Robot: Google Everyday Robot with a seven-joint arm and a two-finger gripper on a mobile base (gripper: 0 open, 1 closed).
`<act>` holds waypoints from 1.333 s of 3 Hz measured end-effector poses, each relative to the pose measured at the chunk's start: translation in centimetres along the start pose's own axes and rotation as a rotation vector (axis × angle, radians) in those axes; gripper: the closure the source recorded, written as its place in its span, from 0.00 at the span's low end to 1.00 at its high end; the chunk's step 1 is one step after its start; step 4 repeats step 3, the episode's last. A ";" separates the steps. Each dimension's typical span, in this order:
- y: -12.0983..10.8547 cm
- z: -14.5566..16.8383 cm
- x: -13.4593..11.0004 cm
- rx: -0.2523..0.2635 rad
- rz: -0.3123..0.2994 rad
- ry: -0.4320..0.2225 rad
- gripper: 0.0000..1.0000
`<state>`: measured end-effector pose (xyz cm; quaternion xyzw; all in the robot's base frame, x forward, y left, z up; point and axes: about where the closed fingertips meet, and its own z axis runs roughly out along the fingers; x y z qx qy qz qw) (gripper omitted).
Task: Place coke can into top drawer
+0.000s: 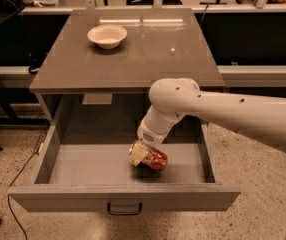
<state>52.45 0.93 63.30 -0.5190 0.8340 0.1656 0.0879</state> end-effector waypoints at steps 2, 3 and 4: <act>-1.9 -2.7 0.3 0.029 0.073 -0.088 0.00; -2.6 -4.4 1.3 0.051 0.112 -0.120 0.00; -2.6 -4.4 1.3 0.051 0.112 -0.120 0.00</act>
Offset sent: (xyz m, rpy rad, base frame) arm 0.0239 -0.0330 0.0320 0.0912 -0.0486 -0.1412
